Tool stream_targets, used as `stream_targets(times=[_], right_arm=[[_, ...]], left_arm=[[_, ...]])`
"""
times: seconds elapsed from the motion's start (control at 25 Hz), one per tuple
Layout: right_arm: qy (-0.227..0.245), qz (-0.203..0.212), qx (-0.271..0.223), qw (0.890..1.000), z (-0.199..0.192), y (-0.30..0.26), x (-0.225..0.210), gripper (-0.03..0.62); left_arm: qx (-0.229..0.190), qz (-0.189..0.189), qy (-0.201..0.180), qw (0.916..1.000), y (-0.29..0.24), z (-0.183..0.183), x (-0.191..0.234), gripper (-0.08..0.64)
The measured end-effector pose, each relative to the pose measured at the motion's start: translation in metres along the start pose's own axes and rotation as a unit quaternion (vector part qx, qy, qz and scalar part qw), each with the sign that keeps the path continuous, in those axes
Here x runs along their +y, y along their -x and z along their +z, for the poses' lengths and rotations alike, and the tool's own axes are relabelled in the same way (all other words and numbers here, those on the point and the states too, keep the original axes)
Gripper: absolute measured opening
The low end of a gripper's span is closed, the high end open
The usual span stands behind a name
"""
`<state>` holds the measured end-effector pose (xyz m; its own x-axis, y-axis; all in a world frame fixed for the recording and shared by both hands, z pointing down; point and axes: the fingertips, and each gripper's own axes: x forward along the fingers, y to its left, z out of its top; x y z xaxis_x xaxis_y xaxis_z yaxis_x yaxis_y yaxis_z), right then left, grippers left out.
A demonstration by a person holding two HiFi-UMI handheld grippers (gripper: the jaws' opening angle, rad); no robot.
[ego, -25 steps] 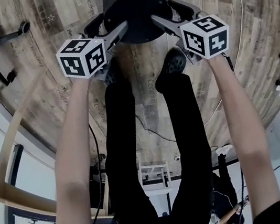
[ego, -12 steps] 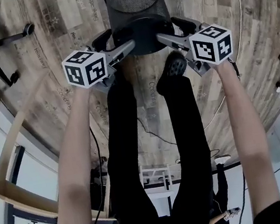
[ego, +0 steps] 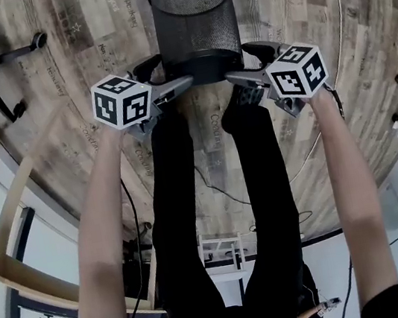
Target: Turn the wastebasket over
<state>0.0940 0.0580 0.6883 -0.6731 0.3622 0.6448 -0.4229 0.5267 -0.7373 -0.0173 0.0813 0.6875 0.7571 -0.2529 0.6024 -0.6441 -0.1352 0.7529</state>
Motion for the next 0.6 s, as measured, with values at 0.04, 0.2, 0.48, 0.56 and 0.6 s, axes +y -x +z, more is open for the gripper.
stream_targets(times=[0.04,0.2,0.48,0.56,0.6], right_arm=[[0.002,0.001,0.005,1.0,-0.004,-0.002,0.001,0.365],[0.0,-0.005,0.013,1.0,-0.017,-0.008,0.0,0.365],[0.013,-0.026,0.009,1.0,-0.034,-0.026,-0.015,0.365],[0.031,-0.036,0.01,0.999,-0.039,-0.035,-0.02,0.365],[0.037,-0.04,0.008,0.998,-0.043,-0.039,-0.022,0.365]], left_arm=[[0.006,-0.002,-0.001,1.0,0.0,-0.004,0.0,0.425],[0.033,0.001,-0.012,0.9994,-0.006,-0.023,-0.001,0.426],[0.018,0.027,-0.012,0.9994,-0.024,-0.042,0.011,0.426],[0.01,0.042,-0.024,0.9988,-0.029,-0.043,0.018,0.426],[0.011,0.048,-0.035,0.9982,-0.031,-0.045,0.022,0.426]])
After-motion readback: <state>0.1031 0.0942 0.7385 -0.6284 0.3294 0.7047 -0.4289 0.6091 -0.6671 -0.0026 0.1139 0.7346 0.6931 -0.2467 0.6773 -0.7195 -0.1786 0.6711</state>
